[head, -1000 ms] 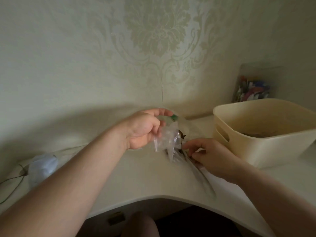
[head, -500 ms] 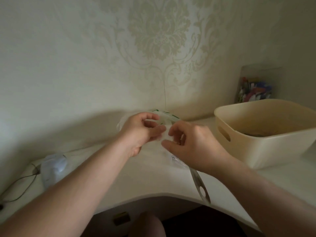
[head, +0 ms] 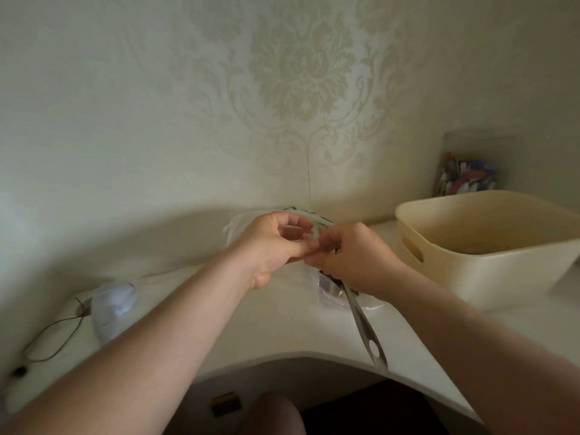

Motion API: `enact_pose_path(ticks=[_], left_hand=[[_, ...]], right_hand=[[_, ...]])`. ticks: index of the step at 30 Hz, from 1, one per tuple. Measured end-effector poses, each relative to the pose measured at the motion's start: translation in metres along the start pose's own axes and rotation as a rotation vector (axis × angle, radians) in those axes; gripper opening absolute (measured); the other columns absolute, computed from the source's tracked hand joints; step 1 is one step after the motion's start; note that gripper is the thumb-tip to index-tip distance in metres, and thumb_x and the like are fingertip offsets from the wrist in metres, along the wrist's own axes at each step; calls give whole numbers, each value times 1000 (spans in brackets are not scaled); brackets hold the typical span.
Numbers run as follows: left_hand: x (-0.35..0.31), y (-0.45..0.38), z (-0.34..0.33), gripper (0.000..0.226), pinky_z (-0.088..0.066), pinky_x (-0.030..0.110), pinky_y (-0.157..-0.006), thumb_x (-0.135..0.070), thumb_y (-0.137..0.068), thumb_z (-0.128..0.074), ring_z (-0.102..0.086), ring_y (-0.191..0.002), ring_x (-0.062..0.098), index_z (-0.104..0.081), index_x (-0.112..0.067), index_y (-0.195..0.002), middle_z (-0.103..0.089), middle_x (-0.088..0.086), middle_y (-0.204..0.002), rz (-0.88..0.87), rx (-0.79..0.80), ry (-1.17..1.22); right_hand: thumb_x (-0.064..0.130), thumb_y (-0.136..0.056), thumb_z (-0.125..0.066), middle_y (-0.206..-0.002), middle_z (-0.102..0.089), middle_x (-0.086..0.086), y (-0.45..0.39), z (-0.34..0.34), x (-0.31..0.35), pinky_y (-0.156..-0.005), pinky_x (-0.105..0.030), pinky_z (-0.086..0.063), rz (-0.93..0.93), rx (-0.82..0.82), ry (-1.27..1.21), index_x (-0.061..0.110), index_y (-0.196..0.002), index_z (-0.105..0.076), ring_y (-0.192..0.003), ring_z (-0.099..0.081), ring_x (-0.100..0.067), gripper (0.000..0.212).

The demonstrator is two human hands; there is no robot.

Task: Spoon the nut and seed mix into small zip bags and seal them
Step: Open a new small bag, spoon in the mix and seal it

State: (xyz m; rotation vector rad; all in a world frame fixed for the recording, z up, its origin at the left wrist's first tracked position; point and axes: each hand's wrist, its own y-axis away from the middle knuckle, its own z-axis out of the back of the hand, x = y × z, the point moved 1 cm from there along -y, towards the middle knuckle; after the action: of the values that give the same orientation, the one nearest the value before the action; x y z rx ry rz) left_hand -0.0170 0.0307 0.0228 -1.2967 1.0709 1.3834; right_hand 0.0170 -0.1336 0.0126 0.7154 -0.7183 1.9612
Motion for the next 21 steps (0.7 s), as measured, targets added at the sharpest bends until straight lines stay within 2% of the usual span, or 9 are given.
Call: enact_pose_path(ticks=[2,4,8,11,13,15,17,19,21], left_hand=[[-3,1,3,32,-62,23,-71,20,-85,-71,-68,-75,16,-69,-10,-94,-69,8,-83,-29,20,-40],[-4,2,3,35,-60,21,-69,25,-84,-64,-66,-74,15,-69,-9,-92,-68,10,-84,-50,24,-58],[-2,5,-3,34,-63,28,-75,23,-86,-58,-66,-79,21,-70,-9,-92,-69,15,-91,-90,28,-129],[1,5,-2,27,-65,35,-78,6,-88,-65,-71,-73,17,-73,-19,-90,-77,1,-88,-197,-91,-356],[1,7,-1,21,-59,22,-74,-8,-85,-72,-70,-69,3,-73,-30,-83,-74,-15,-78,-348,-191,-647],[-1,13,-2,20,-49,13,-68,-13,-82,-73,-67,-72,-3,-75,-33,-83,-70,-21,-74,-443,-217,-811],[-4,16,-3,17,-44,9,-66,-15,-83,-72,-66,-74,-6,-79,-30,-87,-69,-23,-73,-437,-191,-838],[-8,18,-6,17,-43,8,-64,-19,-83,-71,-65,-72,-8,-81,-31,-89,-70,-25,-73,-404,-163,-800],[-12,20,-8,15,-42,10,-62,-22,-84,-71,-62,-71,-8,-79,-34,-89,-69,-26,-71,-403,-119,-774]], right_hand=[[42,-89,-80,-75,-76,-1,2,1,-1,-63,-33,-61,-69,48,-117,25,-86,-77,-66,-71,-17,18],[39,-93,-77,-85,-77,-14,4,2,-2,-74,-45,-65,-142,72,-281,15,-89,-77,-70,-75,-23,24],[11,-85,-85,-84,-73,-22,11,3,0,-71,-50,-63,-130,59,-358,2,-98,-64,-63,-73,-24,27],[7,-83,-83,-81,-74,-16,11,2,2,-69,-49,-65,-117,53,-250,10,-96,-66,-66,-75,-27,22],[8,-84,-78,-77,-76,-9,10,4,4,-69,-49,-66,-132,33,-208,16,-96,-69,-67,-76,-26,17],[11,-86,-70,-73,-76,-4,10,5,4,-61,-38,-64,-137,1,-152,21,-97,-70,-64,-75,-20,16],[17,-85,-68,-73,-75,3,10,6,4,-59,-24,-57,-86,-37,-26,25,-96,-72,-65,-73,-11,14],[23,-86,-69,-75,-72,7,10,5,4,-61,-16,-51,-12,-42,103,26,-93,-75,-69,-68,-7,9],[28,-88,-66,-71,-70,4,11,2,4,-53,-13,-43,31,-29,174,25,-91,-77,-65,-62,-8,12]])
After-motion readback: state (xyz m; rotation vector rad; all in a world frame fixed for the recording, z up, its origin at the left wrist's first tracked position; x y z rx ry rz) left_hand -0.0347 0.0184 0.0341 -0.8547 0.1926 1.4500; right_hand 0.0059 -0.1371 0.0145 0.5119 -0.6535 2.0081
